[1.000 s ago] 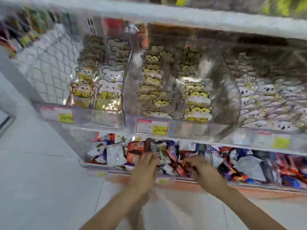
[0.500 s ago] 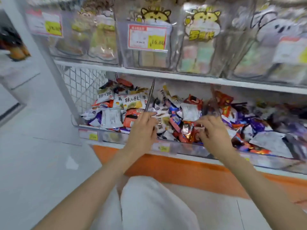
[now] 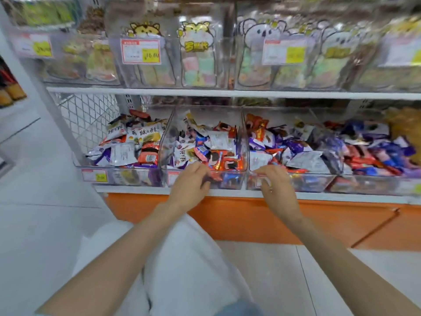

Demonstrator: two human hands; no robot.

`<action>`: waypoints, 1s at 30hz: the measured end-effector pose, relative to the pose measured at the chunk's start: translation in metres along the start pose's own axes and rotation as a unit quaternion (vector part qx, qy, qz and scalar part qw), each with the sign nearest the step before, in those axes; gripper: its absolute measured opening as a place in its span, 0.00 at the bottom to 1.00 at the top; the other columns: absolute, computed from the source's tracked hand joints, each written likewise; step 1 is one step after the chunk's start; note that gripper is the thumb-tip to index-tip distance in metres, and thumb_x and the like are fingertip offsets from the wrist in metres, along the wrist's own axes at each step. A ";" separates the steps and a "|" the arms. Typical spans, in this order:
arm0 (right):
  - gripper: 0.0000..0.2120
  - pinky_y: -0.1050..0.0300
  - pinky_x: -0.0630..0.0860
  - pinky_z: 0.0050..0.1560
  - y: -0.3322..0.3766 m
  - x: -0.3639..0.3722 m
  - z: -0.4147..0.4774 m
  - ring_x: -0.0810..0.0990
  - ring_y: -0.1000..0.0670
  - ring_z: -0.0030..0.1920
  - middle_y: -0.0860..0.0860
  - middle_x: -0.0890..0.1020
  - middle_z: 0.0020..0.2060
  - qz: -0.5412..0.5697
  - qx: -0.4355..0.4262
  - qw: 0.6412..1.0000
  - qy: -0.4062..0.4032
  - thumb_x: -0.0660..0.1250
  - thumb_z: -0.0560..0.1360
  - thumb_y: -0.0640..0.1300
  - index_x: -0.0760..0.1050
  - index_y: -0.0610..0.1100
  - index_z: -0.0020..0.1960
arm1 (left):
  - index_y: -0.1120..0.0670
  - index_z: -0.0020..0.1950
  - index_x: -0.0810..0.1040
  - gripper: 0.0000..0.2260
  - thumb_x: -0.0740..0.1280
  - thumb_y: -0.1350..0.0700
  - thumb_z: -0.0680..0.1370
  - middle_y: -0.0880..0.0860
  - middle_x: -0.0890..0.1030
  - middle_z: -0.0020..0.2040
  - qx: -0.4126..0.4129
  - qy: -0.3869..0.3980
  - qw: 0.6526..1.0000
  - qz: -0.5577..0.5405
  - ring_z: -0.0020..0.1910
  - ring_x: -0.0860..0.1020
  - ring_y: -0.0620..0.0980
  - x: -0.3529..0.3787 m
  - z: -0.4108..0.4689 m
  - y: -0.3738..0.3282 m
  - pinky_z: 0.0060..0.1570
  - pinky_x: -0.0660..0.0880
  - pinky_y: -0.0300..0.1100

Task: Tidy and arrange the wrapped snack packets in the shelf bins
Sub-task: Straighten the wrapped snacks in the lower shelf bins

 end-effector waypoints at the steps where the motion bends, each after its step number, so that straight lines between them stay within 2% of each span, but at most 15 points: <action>1: 0.16 0.47 0.72 0.57 -0.009 -0.007 0.002 0.74 0.43 0.57 0.43 0.78 0.54 -0.028 0.017 0.999 -0.016 0.64 0.71 0.29 0.77 0.39 0.58 | 0.56 0.56 0.75 0.09 0.64 0.59 0.77 0.51 0.72 0.56 0.008 -0.010 1.000 -0.001 0.55 0.70 0.49 -0.001 0.008 -0.005 0.48 0.64 0.37; 4: 0.21 0.43 0.67 0.66 -0.030 -0.003 0.010 0.73 0.40 0.63 0.42 0.76 0.62 -0.079 0.058 0.995 0.018 0.68 0.72 0.35 0.73 0.40 0.65 | 0.55 0.60 0.74 0.11 0.64 0.57 0.77 0.51 0.73 0.58 0.005 -0.008 1.000 0.019 0.57 0.70 0.49 0.005 0.030 -0.006 0.55 0.66 0.40; 6: 0.22 0.41 0.61 0.69 -0.038 0.009 0.010 0.75 0.39 0.62 0.42 0.78 0.60 -0.111 0.045 0.991 0.063 0.71 0.71 0.39 0.74 0.41 0.64 | 0.54 0.62 0.74 0.13 0.65 0.56 0.77 0.51 0.73 0.60 -0.017 0.019 0.999 0.023 0.60 0.70 0.49 0.016 0.038 0.001 0.59 0.65 0.42; 8: 0.22 0.39 0.55 0.70 -0.040 0.017 0.009 0.77 0.42 0.60 0.45 0.80 0.57 -0.144 0.019 0.986 0.087 0.73 0.70 0.41 0.76 0.45 0.63 | 0.53 0.61 0.74 0.13 0.65 0.55 0.77 0.51 0.76 0.59 -0.026 0.055 0.998 0.029 0.59 0.72 0.50 0.027 0.041 0.007 0.58 0.68 0.44; 12: 0.22 0.41 0.46 0.74 -0.034 0.016 0.021 0.69 0.51 0.68 0.53 0.75 0.65 -0.161 0.062 0.970 0.169 0.67 0.75 0.50 0.71 0.53 0.68 | 0.51 0.58 0.77 0.09 0.63 0.54 0.78 0.50 0.80 0.55 -0.043 0.087 0.995 0.009 0.54 0.76 0.51 0.039 0.047 0.014 0.55 0.71 0.47; 14: 0.21 0.46 0.53 0.73 -0.033 0.014 0.031 0.69 0.51 0.67 0.53 0.74 0.66 -0.133 0.099 0.959 0.230 0.66 0.76 0.50 0.70 0.53 0.68 | 0.51 0.56 0.77 0.09 0.63 0.53 0.78 0.50 0.80 0.54 -0.049 0.097 0.994 -0.004 0.53 0.77 0.50 0.041 0.051 0.013 0.54 0.71 0.46; 15: 0.19 0.50 0.60 0.70 -0.033 0.009 0.036 0.72 0.50 0.65 0.51 0.75 0.65 -0.068 0.134 0.960 0.238 0.67 0.76 0.47 0.72 0.50 0.67 | 0.51 0.56 0.78 0.08 0.63 0.53 0.78 0.50 0.81 0.53 -0.051 0.104 0.993 -0.018 0.52 0.77 0.49 0.041 0.052 0.013 0.53 0.72 0.46; 17: 0.13 0.57 0.72 0.59 -0.031 -0.008 0.048 0.77 0.48 0.59 0.47 0.78 0.60 0.073 0.192 0.963 0.178 0.65 0.77 0.40 0.76 0.46 0.61 | 0.53 0.54 0.78 0.07 0.64 0.54 0.78 0.50 0.81 0.53 -0.062 0.112 0.990 -0.066 0.51 0.77 0.48 0.036 0.052 0.019 0.52 0.74 0.45; 18: 0.10 0.60 0.73 0.53 -0.029 -0.017 0.054 0.78 0.47 0.55 0.46 0.80 0.57 0.108 0.201 0.964 0.133 0.64 0.77 0.39 0.77 0.45 0.58 | 0.53 0.54 0.78 0.07 0.65 0.54 0.78 0.50 0.81 0.52 -0.073 0.102 0.988 -0.090 0.50 0.78 0.48 0.030 0.052 0.026 0.51 0.75 0.45; 20: 0.09 0.62 0.71 0.48 -0.023 -0.023 0.067 0.78 0.48 0.50 0.46 0.80 0.54 0.092 0.179 0.975 0.090 0.62 0.78 0.38 0.78 0.44 0.56 | 0.53 0.54 0.78 0.06 0.65 0.56 0.78 0.50 0.81 0.50 -0.107 0.051 0.986 -0.119 0.48 0.78 0.48 0.012 0.054 0.045 0.50 0.76 0.46; 22: 0.10 0.61 0.69 0.52 -0.010 -0.013 0.076 0.75 0.51 0.51 0.47 0.79 0.55 0.063 0.138 0.985 0.080 0.62 0.78 0.37 0.78 0.43 0.57 | 0.55 0.54 0.78 0.06 0.65 0.58 0.78 0.51 0.80 0.49 -0.143 0.002 0.982 -0.123 0.46 0.78 0.48 -0.005 0.056 0.064 0.47 0.76 0.43; 24: 0.11 0.58 0.69 0.60 0.000 -0.001 0.082 0.74 0.50 0.57 0.47 0.79 0.56 0.033 0.103 0.992 0.068 0.62 0.77 0.37 0.78 0.43 0.57 | 0.57 0.54 0.77 0.06 0.64 0.59 0.78 0.51 0.80 0.48 -0.158 -0.017 0.980 -0.117 0.45 0.77 0.48 -0.008 0.057 0.075 0.44 0.72 0.40; 26: 0.10 0.50 0.71 0.61 0.011 0.010 0.087 0.75 0.46 0.57 0.46 0.79 0.53 -0.029 0.029 0.998 0.044 0.63 0.76 0.36 0.80 0.42 0.54 | 0.57 0.53 0.77 0.06 0.65 0.60 0.77 0.52 0.80 0.48 -0.139 -0.009 0.985 -0.103 0.46 0.78 0.49 -0.005 0.060 0.075 0.45 0.73 0.41; 28: 0.09 0.44 0.74 0.55 0.022 0.024 0.093 0.77 0.42 0.54 0.46 0.81 0.49 -0.103 -0.065 0.992 0.028 0.66 0.71 0.39 0.82 0.43 0.49 | 0.55 0.53 0.78 0.07 0.66 0.60 0.76 0.51 0.79 0.51 -0.094 0.009 0.992 -0.088 0.49 0.77 0.48 0.002 0.068 0.068 0.50 0.75 0.44; 30: 0.10 0.37 0.70 0.61 0.030 0.042 0.101 0.78 0.42 0.55 0.47 0.82 0.49 -0.166 -0.126 0.976 0.064 0.69 0.68 0.42 0.82 0.45 0.49 | 0.53 0.56 0.78 0.10 0.67 0.57 0.76 0.51 0.78 0.54 -0.061 0.025 0.996 -0.057 0.55 0.74 0.49 0.008 0.081 0.062 0.53 0.71 0.42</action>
Point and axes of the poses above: each hand's wrist, its own z-axis towards the middle knuckle, its own x-axis out of the palm, y = z × x, the point moved 6 cm from there along z, towards the middle knuckle
